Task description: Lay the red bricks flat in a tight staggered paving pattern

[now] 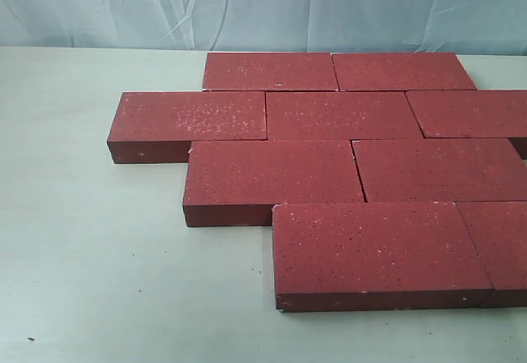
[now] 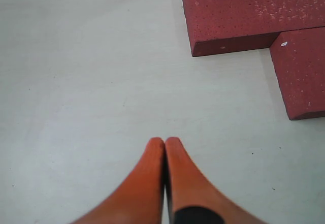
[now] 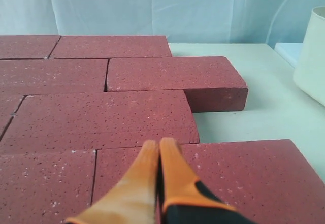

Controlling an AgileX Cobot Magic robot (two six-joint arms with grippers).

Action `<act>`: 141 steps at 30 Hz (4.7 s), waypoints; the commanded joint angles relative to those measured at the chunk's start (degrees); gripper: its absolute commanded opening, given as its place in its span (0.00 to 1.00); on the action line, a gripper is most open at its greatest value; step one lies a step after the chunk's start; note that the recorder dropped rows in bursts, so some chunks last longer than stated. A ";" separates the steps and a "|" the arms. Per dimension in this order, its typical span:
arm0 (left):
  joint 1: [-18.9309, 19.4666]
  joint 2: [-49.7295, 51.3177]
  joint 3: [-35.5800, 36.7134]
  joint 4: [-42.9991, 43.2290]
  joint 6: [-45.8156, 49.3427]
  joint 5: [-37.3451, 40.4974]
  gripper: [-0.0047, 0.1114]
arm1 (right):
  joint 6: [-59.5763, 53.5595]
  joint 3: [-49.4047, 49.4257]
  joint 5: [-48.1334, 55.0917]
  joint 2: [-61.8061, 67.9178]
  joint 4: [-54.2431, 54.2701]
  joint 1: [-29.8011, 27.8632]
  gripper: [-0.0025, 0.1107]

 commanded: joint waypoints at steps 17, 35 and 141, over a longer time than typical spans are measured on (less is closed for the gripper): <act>-0.18 -0.50 0.32 0.07 0.04 -0.15 0.04 | -0.23 0.41 -0.83 -0.29 1.06 4.95 0.02; 0.14 -12.97 2.57 -0.32 -0.13 -5.98 0.04 | -0.23 0.41 -0.38 -0.29 2.01 4.95 0.02; 10.22 -51.28 49.86 -2.32 1.58 -40.71 0.04 | -0.12 0.41 -0.33 -0.29 2.04 4.95 0.02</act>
